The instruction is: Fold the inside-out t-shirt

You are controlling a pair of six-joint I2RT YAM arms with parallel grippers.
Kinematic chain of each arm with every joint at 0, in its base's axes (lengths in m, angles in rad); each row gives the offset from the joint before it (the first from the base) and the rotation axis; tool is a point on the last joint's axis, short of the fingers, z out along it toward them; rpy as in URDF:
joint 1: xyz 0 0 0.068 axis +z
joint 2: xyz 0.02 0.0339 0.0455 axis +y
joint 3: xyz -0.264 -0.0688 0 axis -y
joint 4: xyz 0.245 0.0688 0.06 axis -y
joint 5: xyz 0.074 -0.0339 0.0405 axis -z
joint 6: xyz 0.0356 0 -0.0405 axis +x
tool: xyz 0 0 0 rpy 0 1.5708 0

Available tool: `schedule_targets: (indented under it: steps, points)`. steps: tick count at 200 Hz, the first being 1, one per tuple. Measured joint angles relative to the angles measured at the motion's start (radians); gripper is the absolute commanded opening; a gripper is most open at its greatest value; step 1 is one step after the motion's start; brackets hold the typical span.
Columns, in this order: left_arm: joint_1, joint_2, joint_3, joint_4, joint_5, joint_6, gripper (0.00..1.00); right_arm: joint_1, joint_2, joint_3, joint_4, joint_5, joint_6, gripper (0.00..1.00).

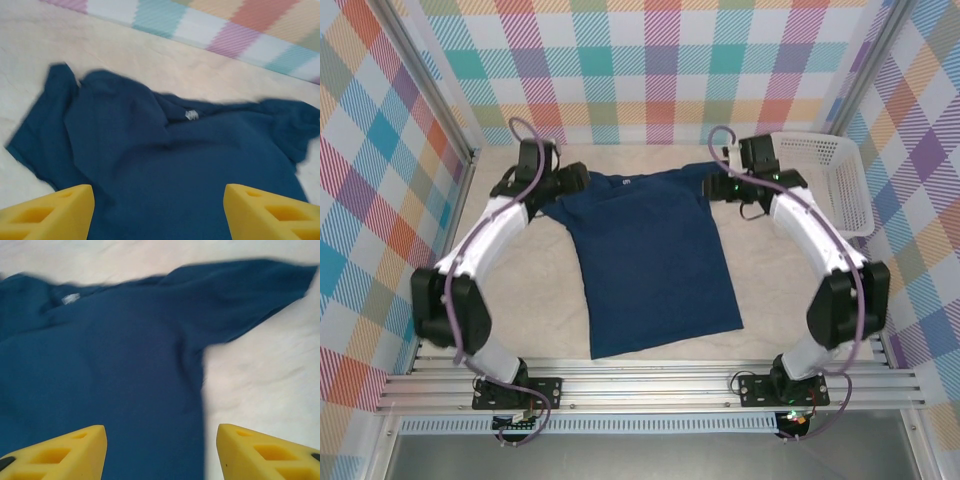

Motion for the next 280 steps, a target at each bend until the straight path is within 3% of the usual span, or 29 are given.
schedule_targets:
  steps: [18, 59, 109, 130, 146, 201, 280]
  points:
    - [-0.090, -0.089, -0.153, 0.066, 0.047, -0.010, 0.69, 0.055, -0.081, -0.138, -0.004, -0.042, 0.037, 0.63]
    - [-0.445, -0.099, -0.446, 0.159, 0.122, 0.074, 0.66, 0.069, -0.089, -0.428, -0.022, -0.119, 0.145, 0.58]
    - [-0.834, 0.000, -0.446, 0.165, 0.098, 0.264, 0.54, 0.031, -0.063, -0.477, -0.016, -0.172, 0.178, 0.59]
    - [-0.942, 0.054, -0.402, 0.151, 0.074, 0.331, 0.46, -0.009, -0.090, -0.484, -0.011, -0.172, 0.177, 0.59]
    - [-0.975, 0.119, -0.348, 0.133, 0.052, 0.367, 0.40, -0.027, -0.101, -0.484, -0.009, -0.172, 0.177, 0.59]
    - [-0.982, 0.261, -0.270, 0.091, 0.005, 0.444, 0.36, -0.031, -0.122, -0.494, -0.010, -0.172, 0.173, 0.59]
    - [-0.981, 0.305, -0.236, 0.089, -0.045, 0.478, 0.02, -0.032, -0.151, -0.501, -0.010, -0.172, 0.173, 0.59]
